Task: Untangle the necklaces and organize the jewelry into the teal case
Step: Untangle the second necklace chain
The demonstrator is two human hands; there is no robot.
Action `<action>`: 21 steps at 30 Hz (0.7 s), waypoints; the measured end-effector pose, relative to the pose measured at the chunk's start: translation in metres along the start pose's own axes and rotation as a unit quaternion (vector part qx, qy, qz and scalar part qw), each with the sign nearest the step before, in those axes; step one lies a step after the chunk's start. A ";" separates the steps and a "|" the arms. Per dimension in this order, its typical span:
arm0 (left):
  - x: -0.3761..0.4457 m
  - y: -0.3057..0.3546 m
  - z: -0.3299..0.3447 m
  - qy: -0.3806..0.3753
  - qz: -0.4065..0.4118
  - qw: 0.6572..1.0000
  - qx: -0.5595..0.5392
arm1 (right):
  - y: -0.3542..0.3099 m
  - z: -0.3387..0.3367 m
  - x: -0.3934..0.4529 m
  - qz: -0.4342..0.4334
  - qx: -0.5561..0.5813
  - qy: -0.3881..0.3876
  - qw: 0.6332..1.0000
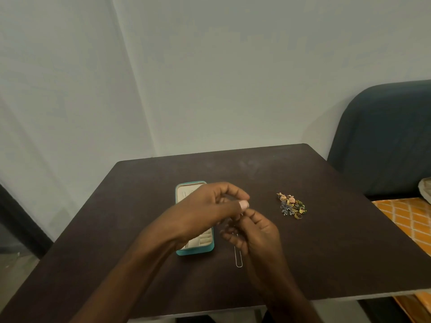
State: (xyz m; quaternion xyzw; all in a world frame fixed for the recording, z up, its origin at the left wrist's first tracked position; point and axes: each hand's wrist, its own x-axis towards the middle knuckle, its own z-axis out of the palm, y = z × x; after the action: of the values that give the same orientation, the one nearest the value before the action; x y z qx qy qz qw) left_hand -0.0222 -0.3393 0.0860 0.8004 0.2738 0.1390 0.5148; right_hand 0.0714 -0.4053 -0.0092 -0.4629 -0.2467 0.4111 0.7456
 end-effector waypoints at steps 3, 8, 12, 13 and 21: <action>0.001 -0.006 -0.003 -0.006 0.012 0.999 0.052 | 0.000 -0.001 -0.002 -0.007 0.018 0.003 1.000; 0.000 -0.004 -0.006 0.012 0.011 0.998 0.064 | 0.000 0.000 -0.004 0.025 0.013 -0.001 1.000; -0.002 -0.003 -0.001 0.001 0.027 0.999 0.040 | -0.001 0.003 -0.001 0.047 0.019 0.004 0.999; -0.003 -0.004 0.001 -0.004 0.031 0.998 0.046 | -0.001 0.003 0.000 0.054 0.023 0.009 0.998; 0.000 -0.007 -0.002 0.014 0.043 0.993 0.108 | -0.001 0.000 -0.002 0.041 0.104 -0.041 0.993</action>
State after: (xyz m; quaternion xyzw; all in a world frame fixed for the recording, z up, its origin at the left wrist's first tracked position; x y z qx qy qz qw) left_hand -0.0253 -0.3355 0.0801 0.8605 0.2595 0.1414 0.4150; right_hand 0.0705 -0.4076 -0.0077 -0.3748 -0.2138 0.4836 0.7615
